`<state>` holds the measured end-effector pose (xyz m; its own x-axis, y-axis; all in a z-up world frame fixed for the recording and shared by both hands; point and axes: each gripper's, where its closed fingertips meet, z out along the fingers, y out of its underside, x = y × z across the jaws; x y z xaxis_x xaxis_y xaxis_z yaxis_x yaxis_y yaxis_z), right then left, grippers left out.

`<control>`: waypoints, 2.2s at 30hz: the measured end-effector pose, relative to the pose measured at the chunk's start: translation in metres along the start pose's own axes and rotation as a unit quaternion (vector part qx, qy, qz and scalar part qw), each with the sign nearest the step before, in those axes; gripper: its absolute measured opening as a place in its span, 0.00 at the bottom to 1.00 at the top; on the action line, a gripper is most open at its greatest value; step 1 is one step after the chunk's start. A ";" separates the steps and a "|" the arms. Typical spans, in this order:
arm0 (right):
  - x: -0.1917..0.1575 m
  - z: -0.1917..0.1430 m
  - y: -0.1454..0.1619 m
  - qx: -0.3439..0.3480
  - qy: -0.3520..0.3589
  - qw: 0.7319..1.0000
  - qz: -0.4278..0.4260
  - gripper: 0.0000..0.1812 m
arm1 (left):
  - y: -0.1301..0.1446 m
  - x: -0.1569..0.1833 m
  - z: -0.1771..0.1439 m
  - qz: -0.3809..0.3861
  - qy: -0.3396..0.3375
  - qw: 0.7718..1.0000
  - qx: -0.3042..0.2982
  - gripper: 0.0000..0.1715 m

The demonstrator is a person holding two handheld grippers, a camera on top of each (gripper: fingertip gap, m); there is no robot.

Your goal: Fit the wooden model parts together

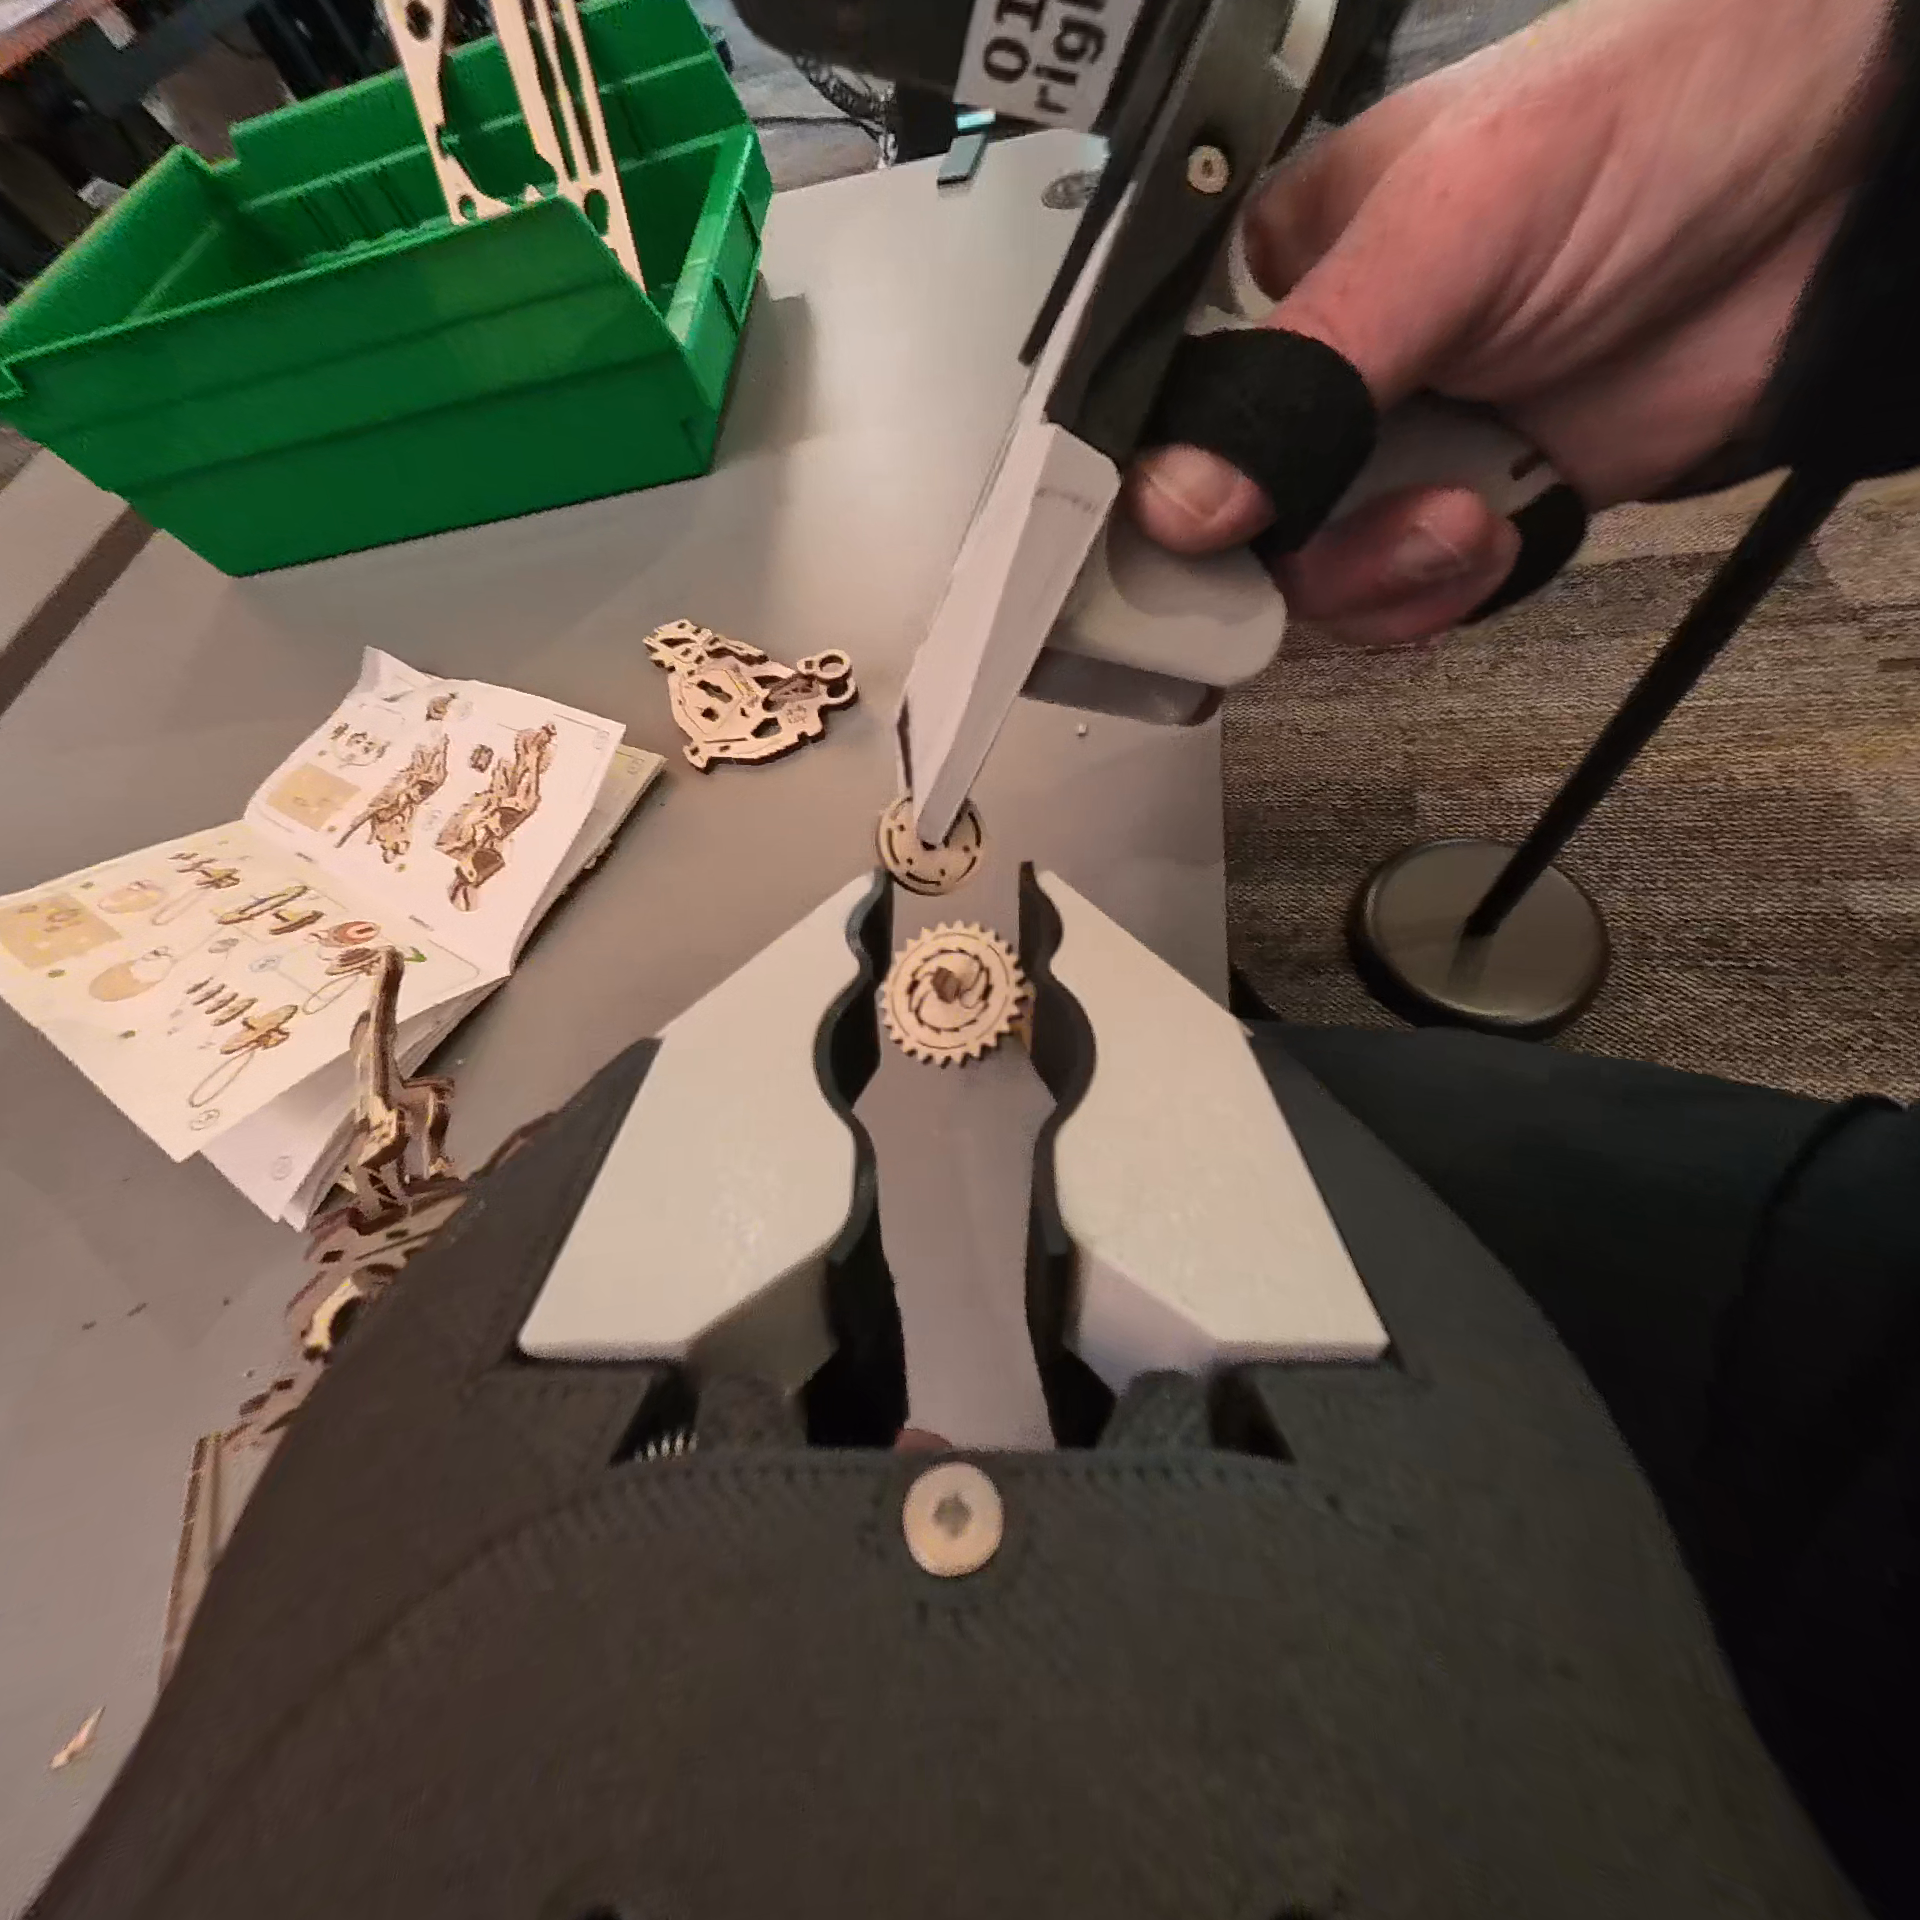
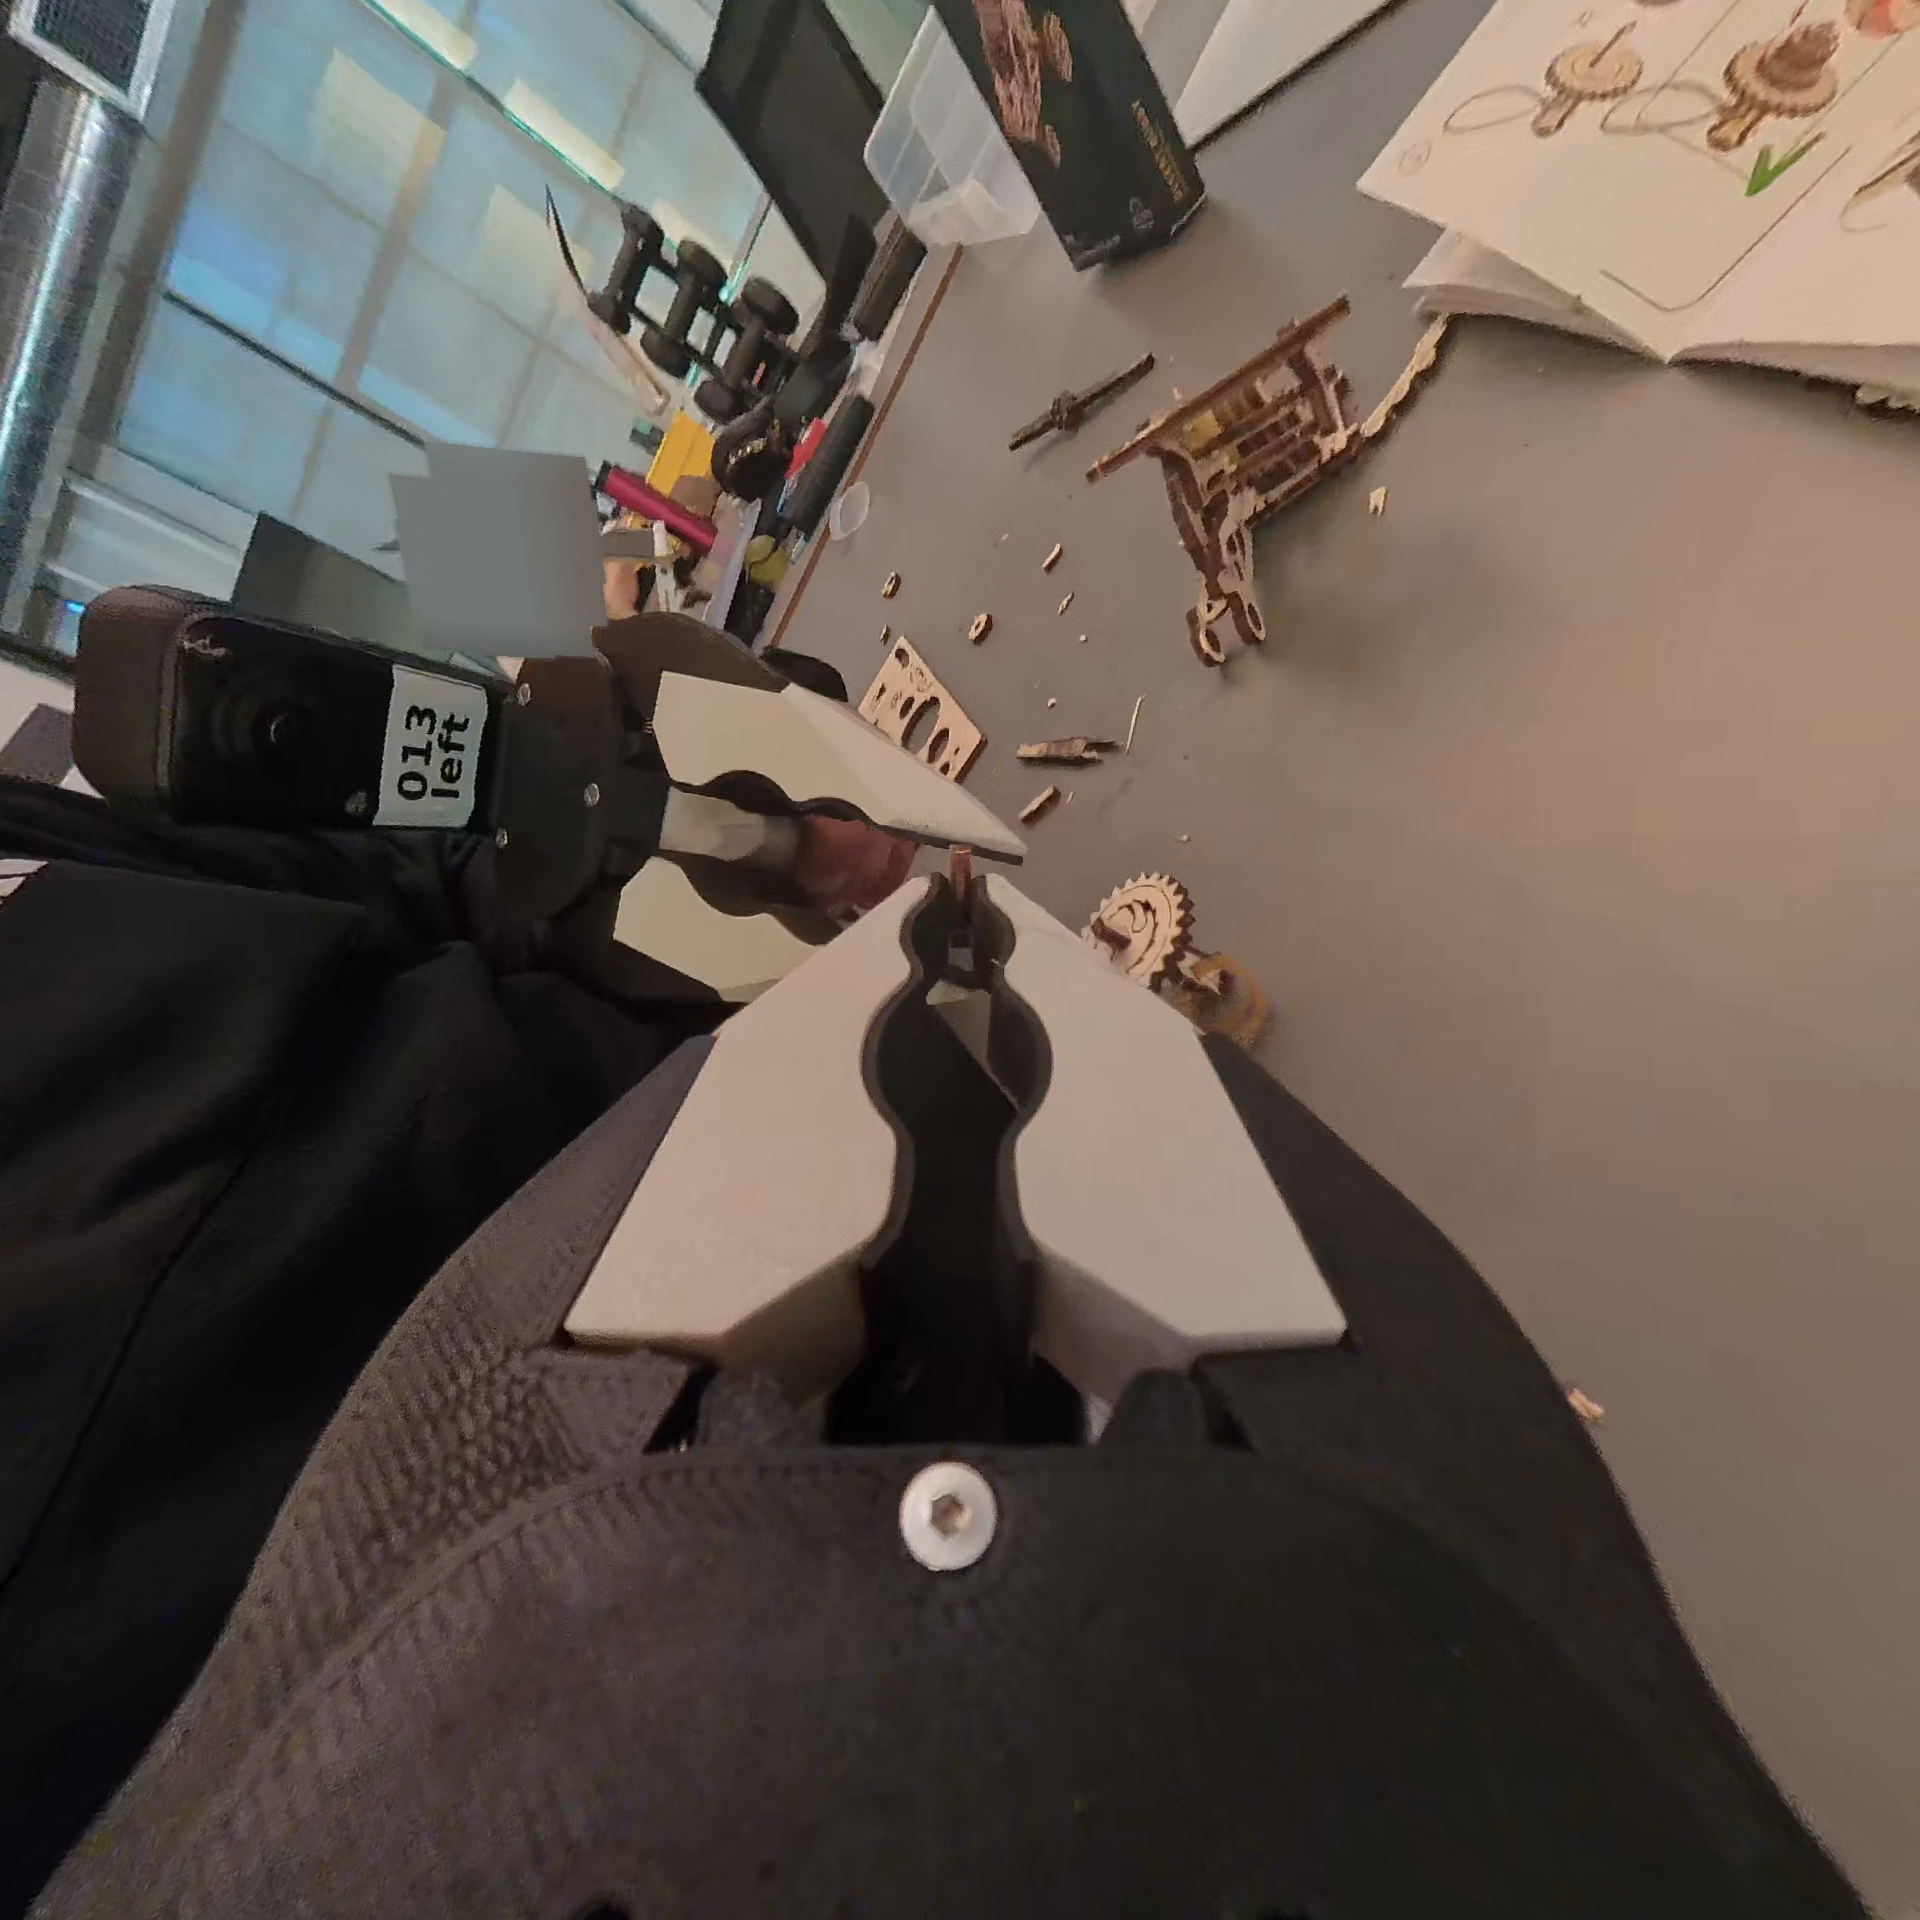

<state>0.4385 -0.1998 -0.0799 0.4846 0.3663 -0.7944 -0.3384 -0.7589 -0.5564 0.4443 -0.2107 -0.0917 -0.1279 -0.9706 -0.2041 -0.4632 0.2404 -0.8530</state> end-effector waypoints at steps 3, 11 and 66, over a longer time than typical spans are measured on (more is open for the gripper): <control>0.002 0.005 0.004 -0.043 -0.010 0.999 0.008 0.00 | 0.007 0.001 -0.002 -0.007 0.004 1.000 -0.012 0.11; 0.014 0.016 0.007 -0.075 0.016 0.997 -0.013 0.00 | 0.020 0.006 -0.001 -0.035 0.027 0.999 -0.026 0.00; 0.036 0.012 0.015 -0.073 0.063 0.994 -0.052 0.03 | 0.026 -0.002 0.014 -0.016 0.085 0.996 -0.036 0.10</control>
<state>0.4412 -0.1917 -0.1195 0.6117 0.3833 -0.6921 -0.1645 -0.7940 -0.5852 0.4449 -0.2023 -0.1206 -0.2555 -0.9629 -0.0872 -0.5310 0.2152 -0.8196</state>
